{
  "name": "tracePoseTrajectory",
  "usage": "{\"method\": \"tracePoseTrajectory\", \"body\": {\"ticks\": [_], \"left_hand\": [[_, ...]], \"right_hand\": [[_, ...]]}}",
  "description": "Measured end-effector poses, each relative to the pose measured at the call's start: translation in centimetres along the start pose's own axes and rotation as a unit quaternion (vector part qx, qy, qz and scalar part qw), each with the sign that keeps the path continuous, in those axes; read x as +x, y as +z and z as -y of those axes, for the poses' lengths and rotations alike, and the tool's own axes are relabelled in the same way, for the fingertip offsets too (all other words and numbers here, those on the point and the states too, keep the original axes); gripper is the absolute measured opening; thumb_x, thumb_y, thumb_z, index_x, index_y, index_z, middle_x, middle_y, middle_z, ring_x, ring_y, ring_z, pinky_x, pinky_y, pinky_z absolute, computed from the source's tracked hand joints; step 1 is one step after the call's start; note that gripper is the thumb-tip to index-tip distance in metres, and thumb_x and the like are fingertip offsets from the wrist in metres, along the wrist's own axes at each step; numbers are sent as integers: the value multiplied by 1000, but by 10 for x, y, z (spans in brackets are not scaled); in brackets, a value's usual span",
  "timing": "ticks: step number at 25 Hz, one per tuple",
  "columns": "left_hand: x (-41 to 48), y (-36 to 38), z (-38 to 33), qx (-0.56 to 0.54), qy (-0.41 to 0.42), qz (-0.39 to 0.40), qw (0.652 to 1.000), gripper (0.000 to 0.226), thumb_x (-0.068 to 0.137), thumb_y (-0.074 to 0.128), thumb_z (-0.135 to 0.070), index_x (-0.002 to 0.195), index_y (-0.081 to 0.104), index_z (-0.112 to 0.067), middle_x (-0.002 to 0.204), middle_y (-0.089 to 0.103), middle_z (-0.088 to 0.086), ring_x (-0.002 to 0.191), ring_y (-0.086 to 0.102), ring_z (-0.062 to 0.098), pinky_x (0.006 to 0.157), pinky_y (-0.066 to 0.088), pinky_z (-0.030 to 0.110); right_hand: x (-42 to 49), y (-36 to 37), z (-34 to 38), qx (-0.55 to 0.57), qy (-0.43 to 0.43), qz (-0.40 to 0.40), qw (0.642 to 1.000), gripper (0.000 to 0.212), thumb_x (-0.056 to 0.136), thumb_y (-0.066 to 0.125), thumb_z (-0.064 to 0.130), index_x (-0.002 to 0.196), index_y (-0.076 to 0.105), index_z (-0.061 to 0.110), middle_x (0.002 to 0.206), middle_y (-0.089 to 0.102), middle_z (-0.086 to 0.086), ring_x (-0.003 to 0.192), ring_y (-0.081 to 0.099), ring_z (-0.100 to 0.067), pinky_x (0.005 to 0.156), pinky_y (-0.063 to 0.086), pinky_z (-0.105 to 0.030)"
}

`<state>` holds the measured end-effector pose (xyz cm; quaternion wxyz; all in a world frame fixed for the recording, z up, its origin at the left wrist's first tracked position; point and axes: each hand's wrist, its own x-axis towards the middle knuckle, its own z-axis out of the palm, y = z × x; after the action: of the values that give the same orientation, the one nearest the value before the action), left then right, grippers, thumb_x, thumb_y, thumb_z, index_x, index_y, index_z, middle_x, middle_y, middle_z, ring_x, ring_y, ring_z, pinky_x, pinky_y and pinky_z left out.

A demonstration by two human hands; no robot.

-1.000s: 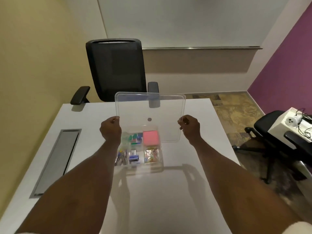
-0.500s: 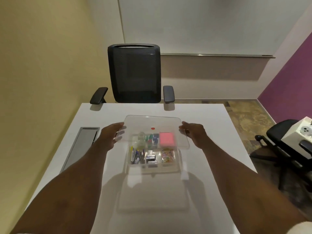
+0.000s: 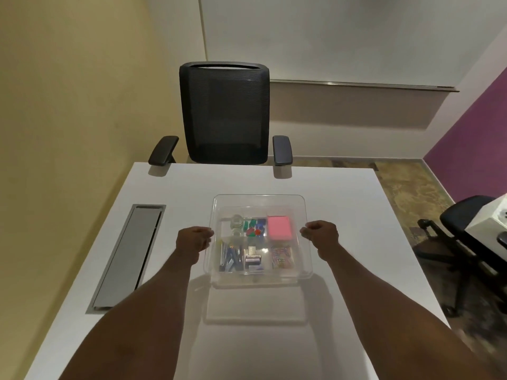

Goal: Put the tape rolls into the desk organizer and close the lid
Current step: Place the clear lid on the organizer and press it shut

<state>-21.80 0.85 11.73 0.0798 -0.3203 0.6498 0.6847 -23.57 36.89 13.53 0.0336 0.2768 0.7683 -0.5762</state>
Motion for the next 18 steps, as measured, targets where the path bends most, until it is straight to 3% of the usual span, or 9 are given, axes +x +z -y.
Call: {"method": "tracePoseTrajectory", "body": {"ticks": [3,5,8,11,13,18], "left_hand": [[9,1,20,12,-24,-30,999,17,82,81,2,98,77,7,72,71,14,62,64,22,49,55,18],[14,4,31,18,-35,-52,998,16,80,83,2,94,79,5,61,71,7,58,62,20,52,57,19],[18,9,43,44,-51,-88,994,6,77,85,0,81,81,-2,55,70,4,58,63,24,73,61,33],[26,12,53,72,-49,-107,990,18,76,86,-3,67,80,-17,64,73,10,67,66,28,87,61,42],[30,15,56,93,-38,-118,988,7,78,85,-5,80,82,-11,70,73,13,69,66,27,86,60,40],[43,29,56,147,-2,-136,980,16,82,82,-7,97,82,-1,84,78,19,85,74,32,87,57,35]], "right_hand": [[1,10,-3,1,32,-23,999,18,75,79,-1,92,73,0,74,71,-17,61,66,-27,74,61,-39],[4,18,-7,-41,39,-42,998,17,75,80,3,91,76,5,73,72,-13,58,65,-23,72,62,-36],[13,29,-17,-87,42,-50,994,16,72,82,9,87,77,11,82,77,-11,74,74,-27,83,62,-41],[22,37,-23,-125,52,-52,989,20,75,82,10,95,79,8,94,77,-11,92,73,-28,86,56,-30],[27,42,-27,-146,60,-52,986,22,79,80,9,100,78,5,102,77,-13,99,71,-28,86,54,-28],[45,59,-35,-178,69,-71,979,22,83,77,7,105,77,5,108,75,-17,104,70,-33,92,57,-36]]}}
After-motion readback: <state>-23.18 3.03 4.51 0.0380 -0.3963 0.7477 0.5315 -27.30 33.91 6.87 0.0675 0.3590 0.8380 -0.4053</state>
